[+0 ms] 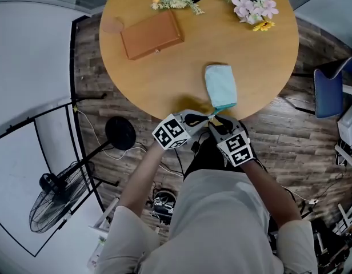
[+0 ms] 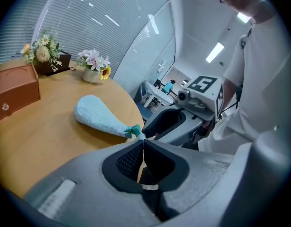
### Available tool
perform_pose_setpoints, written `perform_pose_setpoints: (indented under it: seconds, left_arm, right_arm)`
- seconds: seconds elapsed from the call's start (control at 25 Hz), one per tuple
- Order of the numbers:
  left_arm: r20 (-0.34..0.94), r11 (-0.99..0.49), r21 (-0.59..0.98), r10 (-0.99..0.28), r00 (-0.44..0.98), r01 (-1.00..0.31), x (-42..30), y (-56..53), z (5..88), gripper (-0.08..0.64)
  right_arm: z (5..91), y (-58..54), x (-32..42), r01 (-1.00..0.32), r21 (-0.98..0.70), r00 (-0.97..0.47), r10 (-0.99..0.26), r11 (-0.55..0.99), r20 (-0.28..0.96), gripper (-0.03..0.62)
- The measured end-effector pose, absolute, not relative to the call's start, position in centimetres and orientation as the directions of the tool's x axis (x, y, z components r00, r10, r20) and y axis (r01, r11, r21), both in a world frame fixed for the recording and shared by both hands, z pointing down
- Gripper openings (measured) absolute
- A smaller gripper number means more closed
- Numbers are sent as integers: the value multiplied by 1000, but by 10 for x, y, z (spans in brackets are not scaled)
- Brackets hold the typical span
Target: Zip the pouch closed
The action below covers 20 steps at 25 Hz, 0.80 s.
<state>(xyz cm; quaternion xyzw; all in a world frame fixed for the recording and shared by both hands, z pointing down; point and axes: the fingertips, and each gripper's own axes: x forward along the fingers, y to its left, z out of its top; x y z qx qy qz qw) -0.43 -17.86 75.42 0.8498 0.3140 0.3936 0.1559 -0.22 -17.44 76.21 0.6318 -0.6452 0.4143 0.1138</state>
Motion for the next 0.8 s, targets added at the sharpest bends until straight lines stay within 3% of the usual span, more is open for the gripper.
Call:
perform_pose_setpoints:
  seconds: [0.16, 0.4, 0.8]
  left_arm:
    - [565, -752, 537, 657, 499, 383, -2, -171, 753, 21]
    - [588, -767, 524, 640, 494, 371, 0, -165, 751, 21]
    - [698, -825, 416, 559, 448, 382, -2, -155, 735, 20]
  right_arm:
    - [764, -168, 2, -920, -348, -126, -703, -181, 700, 107]
    - [759, -160, 12, -926, -336, -123, -705, -171, 699, 12]
    - [741, -144, 13, -942, -335, -248, -691, 8, 679, 5]
